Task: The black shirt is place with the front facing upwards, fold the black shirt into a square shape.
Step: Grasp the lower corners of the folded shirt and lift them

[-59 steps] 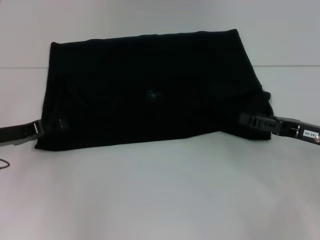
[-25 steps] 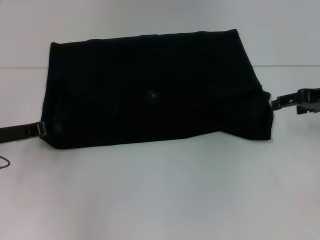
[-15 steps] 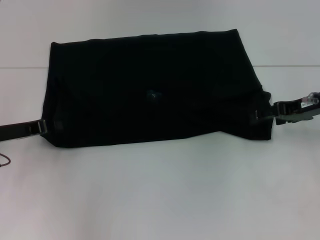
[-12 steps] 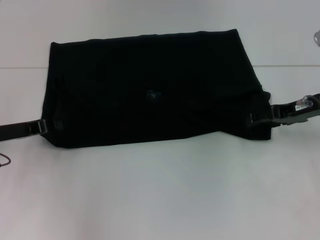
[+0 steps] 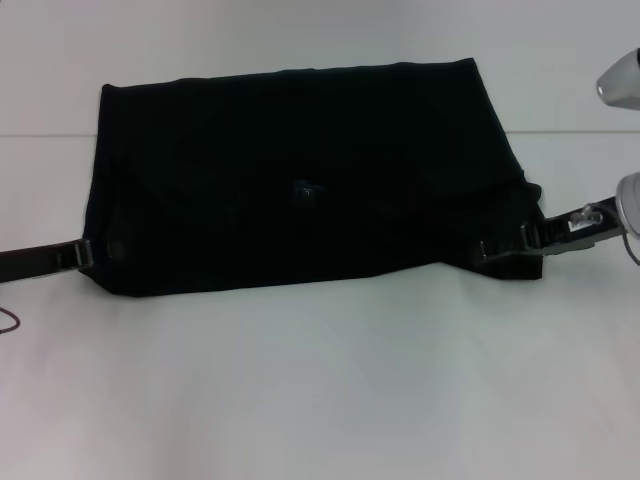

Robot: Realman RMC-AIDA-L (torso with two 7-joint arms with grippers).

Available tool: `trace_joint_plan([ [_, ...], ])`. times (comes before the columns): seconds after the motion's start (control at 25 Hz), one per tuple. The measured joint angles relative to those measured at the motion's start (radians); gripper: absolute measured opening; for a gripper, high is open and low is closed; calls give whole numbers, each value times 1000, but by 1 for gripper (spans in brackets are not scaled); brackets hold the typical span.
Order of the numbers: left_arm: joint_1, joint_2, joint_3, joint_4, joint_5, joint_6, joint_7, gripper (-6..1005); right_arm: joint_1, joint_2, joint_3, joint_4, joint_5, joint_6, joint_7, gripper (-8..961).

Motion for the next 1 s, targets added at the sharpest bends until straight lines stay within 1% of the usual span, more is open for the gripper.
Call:
trace_joint_plan([
  [0.16, 1, 0, -11, 0, 0, 1, 3, 58, 0, 3, -7, -1, -2, 21, -13, 813],
  [0.28, 1, 0, -12, 0, 0, 1, 6, 59, 1, 4, -27, 0, -4, 36, -13, 803],
  [0.52, -2, -1, -19, 1, 0, 12, 13, 63, 2, 14, -82, -5, -6, 54, -6, 783],
  [0.68, -3, -1, -24, 1, 0, 16, 19, 65, 9, 16, -90, -6, -6, 55, -1, 590],
  [0.92, -6, -2, -25, 2, 0, 18, 25, 68, 10, 11, -93, -7, -7, 47, 9, 291],
  [1.0, -6, -2, -34, 6, 0, 28, 30, 70, 10, 8, -93, -7, -7, 43, 11, 225],
])
